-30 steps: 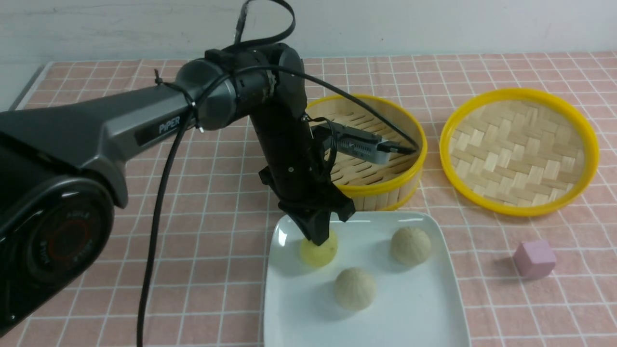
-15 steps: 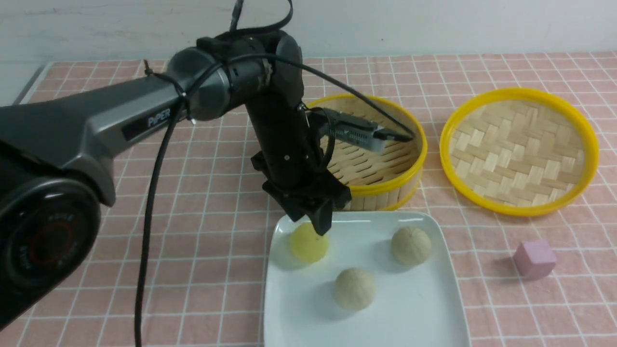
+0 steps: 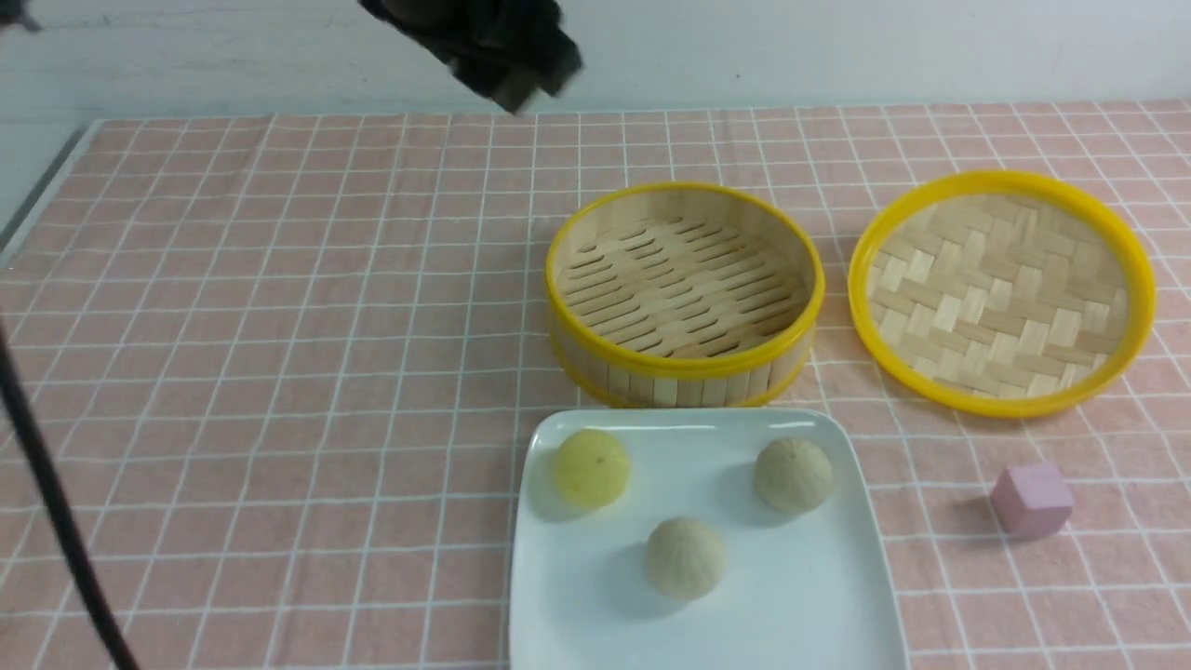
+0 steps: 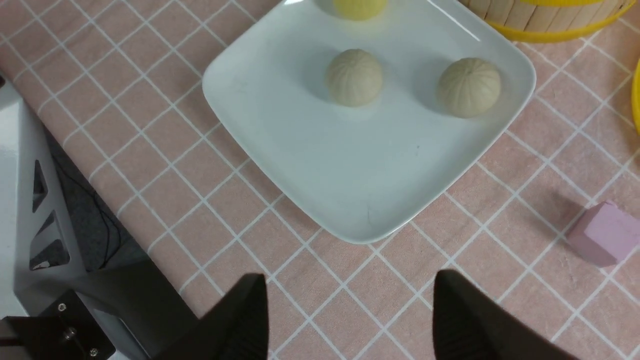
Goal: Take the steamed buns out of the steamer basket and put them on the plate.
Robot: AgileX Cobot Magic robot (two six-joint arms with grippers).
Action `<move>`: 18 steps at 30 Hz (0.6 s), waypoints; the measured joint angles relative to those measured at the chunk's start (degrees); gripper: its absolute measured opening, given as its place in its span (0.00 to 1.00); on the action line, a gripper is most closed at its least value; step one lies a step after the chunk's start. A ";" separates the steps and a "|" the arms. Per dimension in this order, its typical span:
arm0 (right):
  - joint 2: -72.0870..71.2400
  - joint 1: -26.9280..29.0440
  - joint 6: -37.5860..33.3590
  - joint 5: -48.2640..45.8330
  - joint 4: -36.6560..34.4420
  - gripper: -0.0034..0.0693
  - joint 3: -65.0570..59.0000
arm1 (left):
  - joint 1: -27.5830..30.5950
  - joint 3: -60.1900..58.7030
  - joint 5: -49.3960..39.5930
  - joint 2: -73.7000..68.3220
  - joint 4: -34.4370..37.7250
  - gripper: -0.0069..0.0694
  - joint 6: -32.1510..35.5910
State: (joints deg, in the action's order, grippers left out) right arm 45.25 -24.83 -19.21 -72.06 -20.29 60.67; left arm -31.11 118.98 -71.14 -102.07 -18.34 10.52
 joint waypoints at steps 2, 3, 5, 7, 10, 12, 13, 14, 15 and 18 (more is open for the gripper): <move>0.00 0.00 -0.85 1.89 0.00 0.65 0.00 | 0.00 0.00 0.00 1.18 -7.06 0.65 -4.34; 0.00 0.00 -1.49 3.55 0.00 0.65 0.00 | 0.04 0.00 0.00 1.74 -10.25 0.65 -6.45; 0.00 0.00 -2.35 7.52 0.00 0.65 0.00 | 0.04 0.00 0.00 2.50 -12.33 0.65 -9.34; 0.00 0.00 -2.69 12.20 1.14 0.65 0.00 | 0.04 0.00 0.00 3.48 -13.00 0.65 -11.05; -0.20 0.00 -2.69 19.94 6.67 0.65 0.00 | 0.04 0.00 0.00 4.91 -13.17 0.65 -12.66; -0.68 0.00 -1.58 23.43 10.77 0.65 0.00 | 0.04 0.00 0.00 5.57 -13.16 0.65 -13.29; -1.56 0.00 0.31 26.53 15.75 0.65 -0.03 | 0.04 0.00 0.00 6.04 -13.27 0.65 -13.50; -2.81 0.00 2.60 29.16 19.42 0.65 -0.03 | 0.04 0.00 0.00 6.37 -13.41 0.65 -13.69; -3.04 0.00 3.01 29.16 19.98 0.65 -0.03 | 0.04 0.00 0.00 6.37 -13.41 0.65 -13.69; -9.07 0.00 10.47 32.99 29.05 0.65 -0.03 | 0.04 0.00 0.00 6.57 -13.83 0.65 -13.88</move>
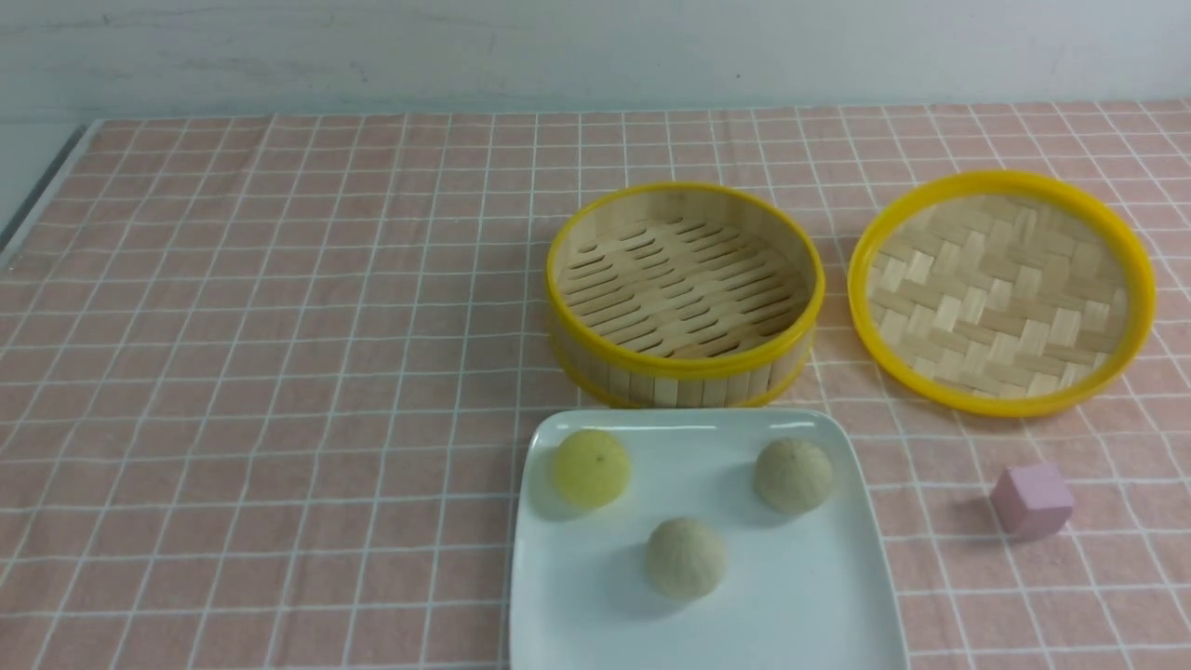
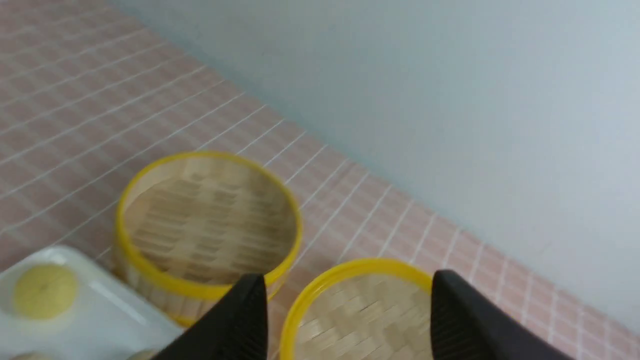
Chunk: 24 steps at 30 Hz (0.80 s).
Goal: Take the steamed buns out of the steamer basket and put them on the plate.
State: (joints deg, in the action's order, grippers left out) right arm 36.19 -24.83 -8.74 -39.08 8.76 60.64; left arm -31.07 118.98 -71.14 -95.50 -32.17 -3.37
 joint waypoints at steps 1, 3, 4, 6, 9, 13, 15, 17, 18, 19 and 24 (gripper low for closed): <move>-2.04 0.00 2.30 0.19 2.73 0.65 0.00 | 0.00 0.00 0.00 0.00 -0.03 0.65 0.00; -4.70 0.00 4.21 0.13 4.70 0.65 0.00 | 0.00 0.00 0.06 0.00 -0.16 0.65 0.00; -8.28 0.00 5.89 -1.32 7.41 0.65 0.00 | 0.00 0.00 0.26 0.00 -0.16 0.65 -0.06; -12.52 0.00 6.72 -4.45 8.68 0.65 0.00 | 0.00 0.00 0.92 0.00 -0.16 0.65 -0.22; -17.36 0.00 7.28 -11.25 8.40 0.65 -0.02 | 0.00 0.00 2.15 0.00 0.01 0.65 -1.17; -23.19 0.00 7.35 -16.69 6.43 0.65 -3.24 | 0.00 0.00 3.11 0.00 0.08 0.65 -2.15; -25.72 0.00 7.35 -17.77 5.20 0.65 -6.58 | 0.00 0.00 3.32 0.00 0.14 0.65 -2.44; -28.89 0.00 7.35 -17.92 4.13 0.65 -10.86 | 0.00 0.00 3.39 0.00 0.14 0.65 -2.71; -29.99 0.00 7.35 -17.46 3.88 0.65 -13.11 | 0.00 0.00 3.39 0.00 0.14 0.65 -2.77; -31.34 0.00 7.40 -16.49 3.58 0.65 -15.37 | 0.00 0.00 3.33 0.00 0.19 0.65 -2.78; -36.05 0.00 7.53 -9.32 2.07 0.65 -25.62 | 0.00 0.00 3.27 0.00 0.99 0.65 -3.01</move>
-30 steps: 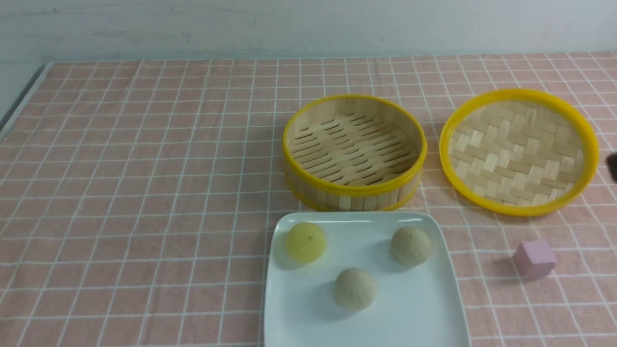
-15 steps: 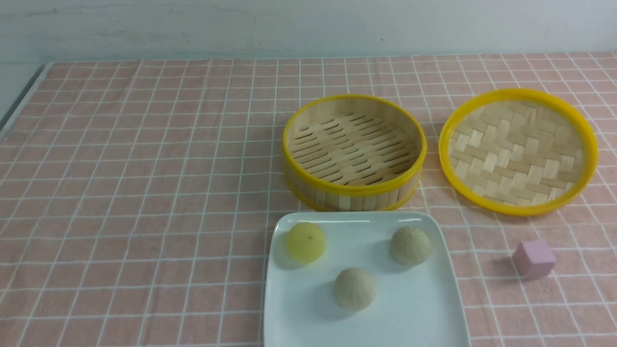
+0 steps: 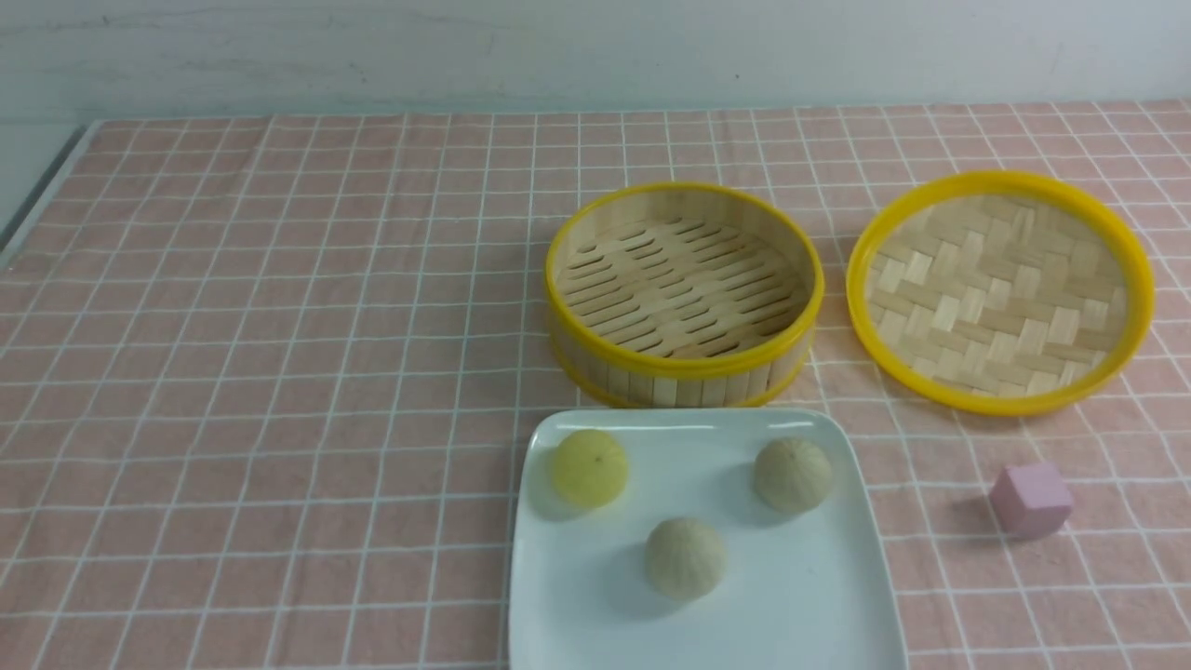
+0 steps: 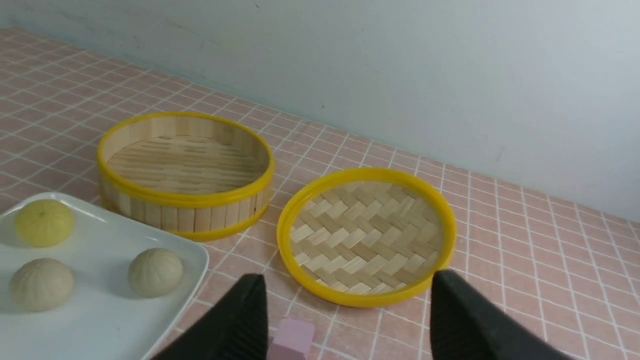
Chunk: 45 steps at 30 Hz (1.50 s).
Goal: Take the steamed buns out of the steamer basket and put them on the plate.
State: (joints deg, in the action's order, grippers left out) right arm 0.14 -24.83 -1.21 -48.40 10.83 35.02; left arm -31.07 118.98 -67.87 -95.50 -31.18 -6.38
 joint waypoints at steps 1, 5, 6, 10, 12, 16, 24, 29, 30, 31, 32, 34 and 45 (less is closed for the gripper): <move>-0.37 0.00 0.00 1.27 -0.15 0.65 -1.97 | 0.00 0.00 -0.07 0.00 0.13 0.65 0.00; -0.69 0.00 1.21 4.58 -1.46 0.65 -8.46 | 0.00 0.00 -0.46 0.00 0.37 0.65 -0.43; -0.69 0.00 1.21 4.96 -1.59 0.65 -9.61 | 0.00 0.00 -0.61 0.00 0.37 0.65 -0.43; -0.69 0.00 1.21 6.95 -1.60 0.65 -14.06 | 0.00 0.00 -0.90 0.00 0.37 0.65 -0.59; -0.69 0.00 1.21 7.43 -1.60 0.65 -14.55 | 0.00 0.00 -0.90 0.00 0.37 0.65 -0.59; -0.69 0.00 1.21 9.63 -1.81 0.65 -15.45 | 0.00 0.00 -0.90 0.00 0.39 0.63 -0.59; -0.69 0.00 1.21 11.39 -5.69 0.65 -17.63 | 0.00 0.00 -0.74 0.00 0.39 0.58 -0.61; -0.69 0.00 1.21 12.02 -5.72 0.65 -18.72 | 0.00 0.00 0.07 0.00 0.39 0.56 -1.88; -0.69 0.00 1.21 12.07 -5.72 0.65 -18.72 | 0.00 0.00 0.07 0.00 0.39 0.56 -1.97; -0.69 0.00 1.21 12.23 -5.72 0.65 -18.72 | 0.00 0.00 0.11 0.00 0.44 0.56 -2.36; -0.69 0.00 1.21 12.28 -5.72 0.65 -18.72 | 0.00 0.00 0.17 0.00 0.49 0.56 -2.79; -0.69 0.00 1.21 12.34 -5.88 0.65 -18.72 | 0.00 0.00 0.55 0.00 0.83 0.56 -4.43; -0.69 0.00 1.21 12.34 -5.93 0.65 -18.72 | 0.00 0.00 1.77 0.00 17.08 0.51 -10.49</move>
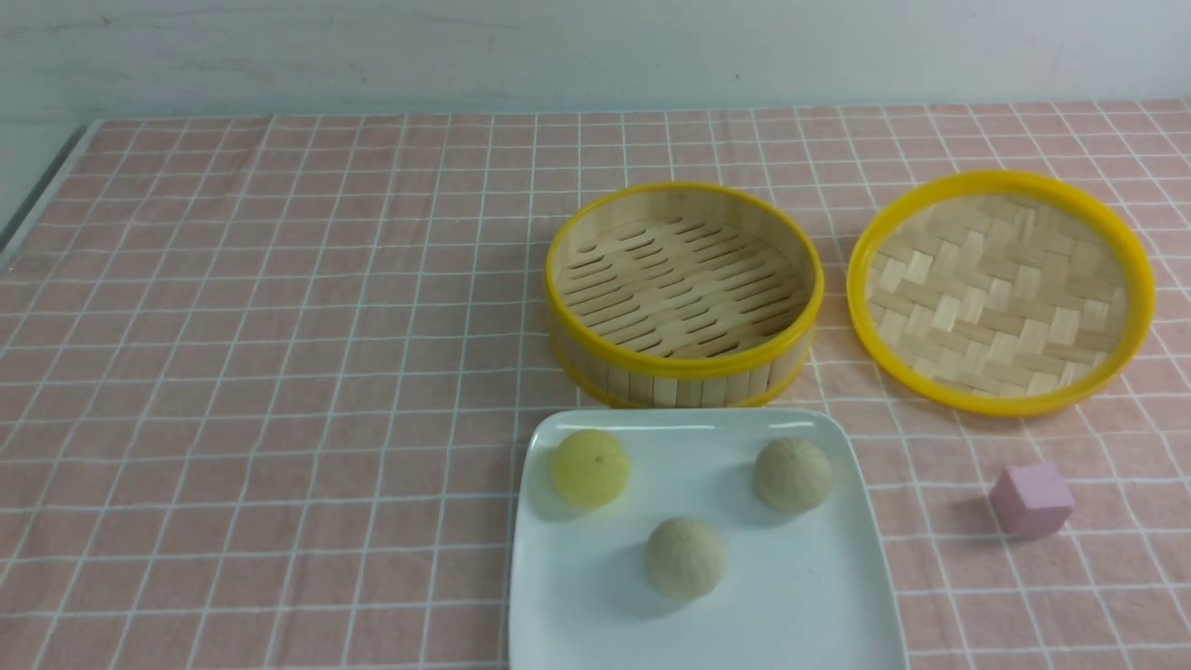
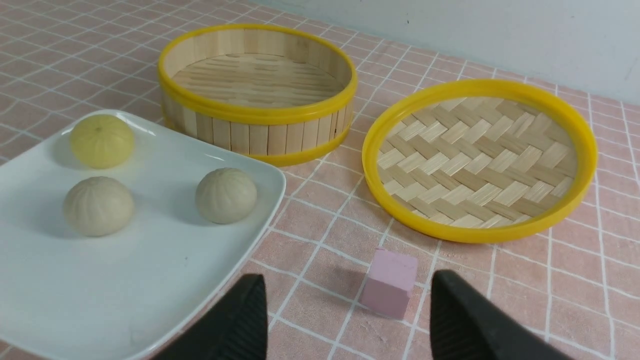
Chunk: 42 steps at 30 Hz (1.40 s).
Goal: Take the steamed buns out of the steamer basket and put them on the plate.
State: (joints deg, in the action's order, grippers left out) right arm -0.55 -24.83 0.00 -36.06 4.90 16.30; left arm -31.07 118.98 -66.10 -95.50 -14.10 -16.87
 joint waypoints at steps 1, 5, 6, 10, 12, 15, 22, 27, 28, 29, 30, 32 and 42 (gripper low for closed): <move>0.00 0.00 0.00 0.00 0.00 0.65 0.00 | 0.00 0.00 0.00 0.00 0.36 0.50 -0.04; 0.00 0.00 0.00 0.07 0.00 0.65 0.00 | 0.00 0.00 -0.11 -0.37 1.77 0.46 -0.23; 0.00 0.00 0.00 0.07 0.00 0.65 0.00 | 0.00 0.00 -0.11 -0.63 1.77 0.46 -0.23; 0.00 0.00 0.00 0.07 0.00 0.65 0.00 | 0.00 0.00 0.26 -1.73 1.72 0.44 -0.29; 0.00 0.00 0.00 0.07 0.00 0.65 0.00 | 0.00 0.00 1.41 -2.41 1.66 0.43 -0.29; 0.00 0.00 0.00 0.07 0.00 0.65 0.00 | 0.00 0.00 4.35 -4.56 -0.15 0.43 -0.41; 0.00 0.00 0.00 0.07 0.00 0.65 0.00 | 0.00 -7.60 14.17 -9.27 -7.16 0.43 -0.41; 0.00 0.00 0.00 0.01 0.00 0.65 -0.02 | 0.00 -28.98 28.72 -3.55 -12.64 0.43 -0.41; 0.00 0.00 0.00 0.01 0.00 0.65 -0.02 | 0.00 -28.98 28.72 -3.16 -12.99 0.43 -0.41; 0.00 0.00 0.00 0.01 0.00 0.65 -0.02 | 0.12 -39.38 35.36 0.42 -16.34 0.43 -0.45; 0.00 0.00 0.00 0.01 0.00 0.65 -0.02 | 0.76 -44.42 38.49 2.97 -17.69 0.43 -0.70; 0.00 0.00 0.00 0.01 0.00 0.65 -0.02 | 1.92 -51.20 42.41 5.45 -18.20 0.43 -1.84; 0.00 0.00 0.00 0.01 0.00 0.65 -0.02 | 24.46 -86.42 51.09 26.47 -17.02 0.43 -21.14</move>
State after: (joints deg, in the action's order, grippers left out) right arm -0.55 -24.83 0.00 -36.04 4.90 16.28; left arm -6.61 32.55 -15.01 -69.03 -31.12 -38.01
